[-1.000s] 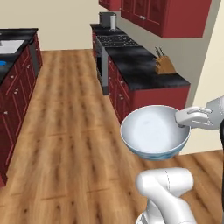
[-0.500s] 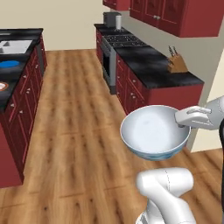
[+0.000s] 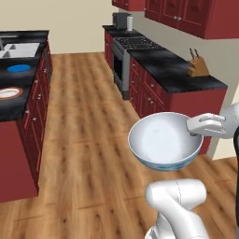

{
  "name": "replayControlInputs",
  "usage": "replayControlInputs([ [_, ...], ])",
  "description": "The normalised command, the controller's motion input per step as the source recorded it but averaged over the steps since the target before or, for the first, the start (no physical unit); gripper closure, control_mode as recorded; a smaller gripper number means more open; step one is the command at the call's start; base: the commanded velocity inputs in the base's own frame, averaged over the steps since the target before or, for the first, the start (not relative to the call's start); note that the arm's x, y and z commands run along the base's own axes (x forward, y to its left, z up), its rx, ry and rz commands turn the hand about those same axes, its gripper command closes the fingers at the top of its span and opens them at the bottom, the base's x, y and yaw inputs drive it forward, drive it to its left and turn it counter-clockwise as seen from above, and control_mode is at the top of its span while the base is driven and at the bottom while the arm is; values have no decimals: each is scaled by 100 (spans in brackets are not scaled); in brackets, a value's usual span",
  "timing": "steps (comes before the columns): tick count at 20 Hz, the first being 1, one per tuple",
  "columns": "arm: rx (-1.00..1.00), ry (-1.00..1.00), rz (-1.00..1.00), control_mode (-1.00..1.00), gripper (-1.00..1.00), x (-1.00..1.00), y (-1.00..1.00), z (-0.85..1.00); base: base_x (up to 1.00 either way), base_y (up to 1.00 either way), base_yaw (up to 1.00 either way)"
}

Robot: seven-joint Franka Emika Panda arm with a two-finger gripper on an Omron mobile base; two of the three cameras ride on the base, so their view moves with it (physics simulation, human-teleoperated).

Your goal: Move the bowls from the cabinet to the plates on the dining table.

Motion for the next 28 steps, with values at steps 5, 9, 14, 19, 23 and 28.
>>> replayControlInputs([
  [5,0,0,0,100,100,0,0,0,0,31,-4],
  [9,0,0,0,100,100,0,0,0,0,0,0],
  [14,0,0,0,100,100,0,0,0,18,0,0],
  [19,0,0,0,100,100,0,0,0,43,0,0],
  [23,0,0,0,100,100,0,0,0,52,2,-1],
  [28,0,0,0,100,100,0,0,0,56,3,-1],
])
